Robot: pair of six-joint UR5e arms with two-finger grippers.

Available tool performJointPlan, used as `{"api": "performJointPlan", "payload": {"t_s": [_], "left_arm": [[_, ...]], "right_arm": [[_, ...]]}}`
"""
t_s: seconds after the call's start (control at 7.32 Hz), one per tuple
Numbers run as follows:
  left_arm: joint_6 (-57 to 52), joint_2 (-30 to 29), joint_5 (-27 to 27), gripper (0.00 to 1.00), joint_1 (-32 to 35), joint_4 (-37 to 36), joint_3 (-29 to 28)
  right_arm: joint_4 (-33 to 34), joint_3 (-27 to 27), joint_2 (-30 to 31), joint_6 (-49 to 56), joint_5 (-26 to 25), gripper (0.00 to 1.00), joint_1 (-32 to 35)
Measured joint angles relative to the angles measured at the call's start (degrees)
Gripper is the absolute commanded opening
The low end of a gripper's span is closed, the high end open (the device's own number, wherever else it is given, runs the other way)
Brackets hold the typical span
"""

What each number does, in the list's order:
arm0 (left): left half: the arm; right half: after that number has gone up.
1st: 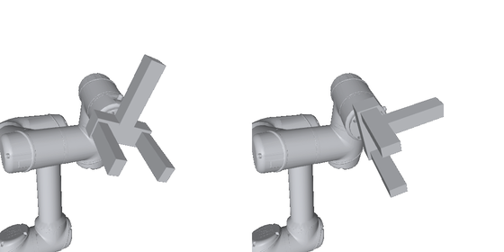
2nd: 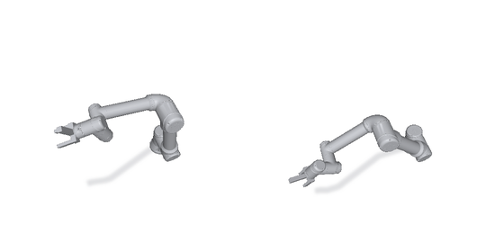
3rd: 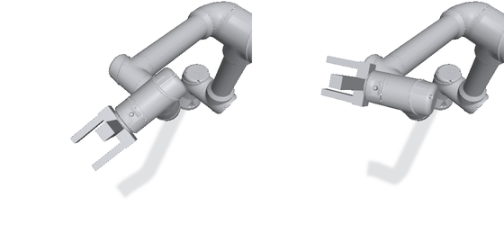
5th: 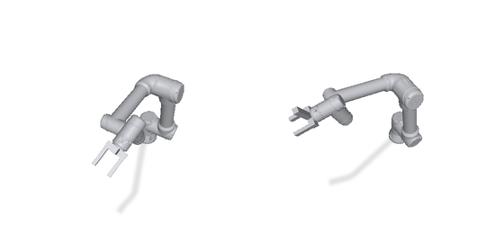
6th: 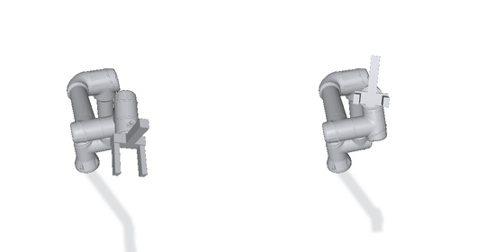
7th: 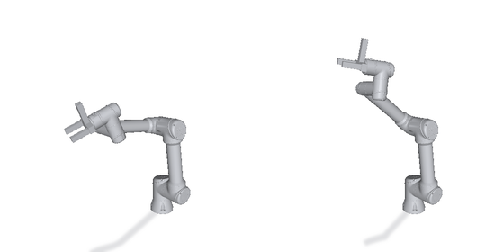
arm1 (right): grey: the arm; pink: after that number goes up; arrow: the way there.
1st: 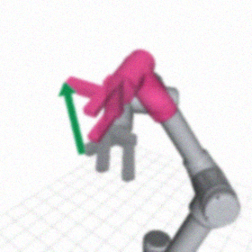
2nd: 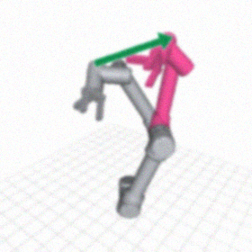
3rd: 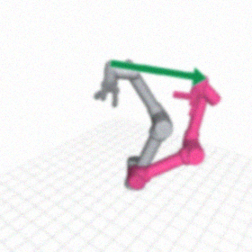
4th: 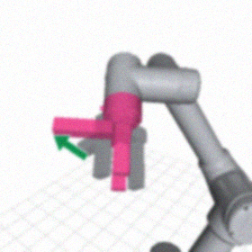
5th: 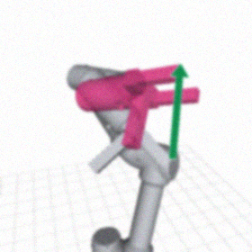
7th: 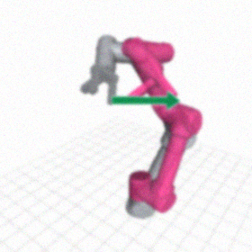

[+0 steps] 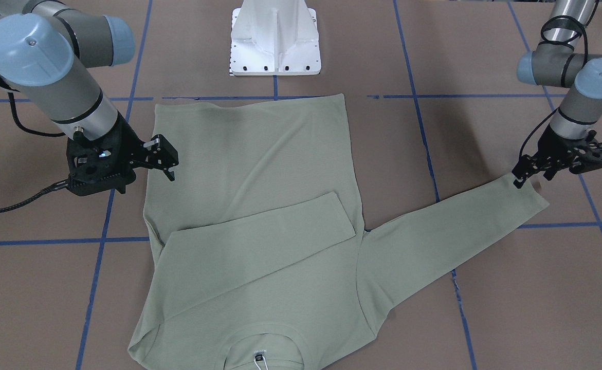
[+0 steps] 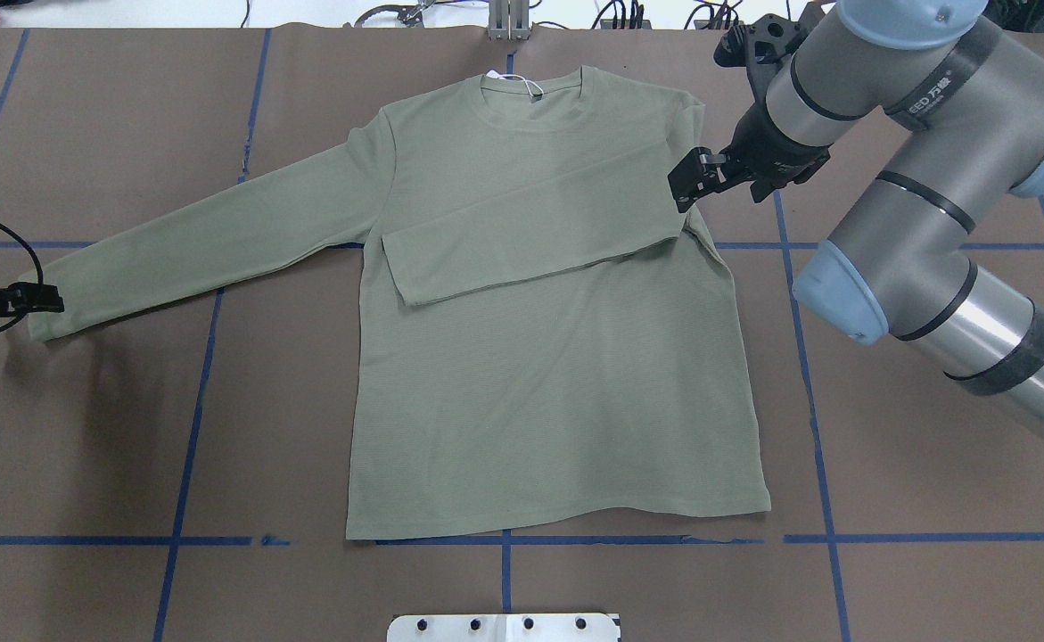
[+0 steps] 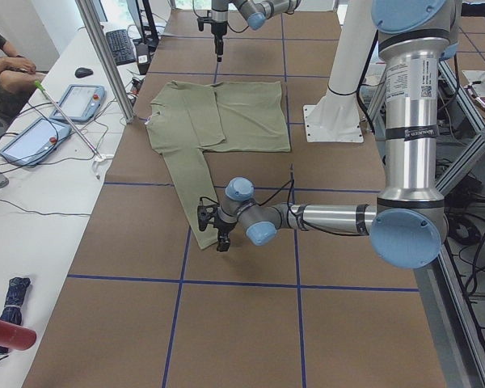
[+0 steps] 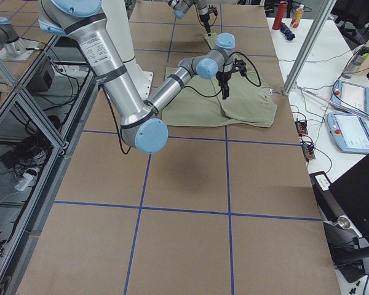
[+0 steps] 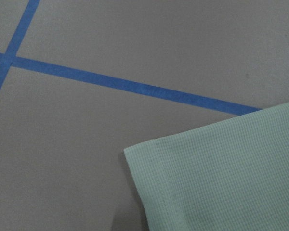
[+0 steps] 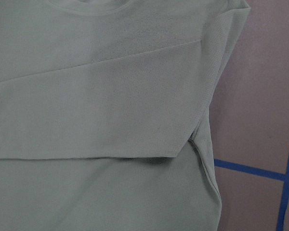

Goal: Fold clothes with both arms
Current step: 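Grasp the other sleeve cuff with the left gripper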

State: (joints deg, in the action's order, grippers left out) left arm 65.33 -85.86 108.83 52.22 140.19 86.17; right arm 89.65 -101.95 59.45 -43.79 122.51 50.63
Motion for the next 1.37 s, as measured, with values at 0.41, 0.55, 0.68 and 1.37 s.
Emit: {"api": "performJointPlan", "payload": {"t_s": [0.41, 0.55, 0.68, 1.37], "left_arm": [[0.08, 0.00, 0.04, 0.90, -0.24, 0.05, -0.25], [0.29, -0.01, 0.04, 0.85, -0.26, 0.07, -0.28], [0.70, 0.00, 0.01, 0.80, -0.30, 0.06, -0.30], [4.00, 0.00, 0.06, 0.46, -0.79, 0.08, -0.03]], "right_arm": [[0.06, 0.00, -0.06, -0.06, 0.01, 1.00, -0.23], [0.12, 0.01, -0.07, -0.06, 0.01, 1.00, -0.29], [0.16, 0.00, -0.06, -0.06, 0.01, 1.00, -0.32], [0.18, -0.03, 0.05, -0.06, 0.01, 1.00, -0.35]]}}
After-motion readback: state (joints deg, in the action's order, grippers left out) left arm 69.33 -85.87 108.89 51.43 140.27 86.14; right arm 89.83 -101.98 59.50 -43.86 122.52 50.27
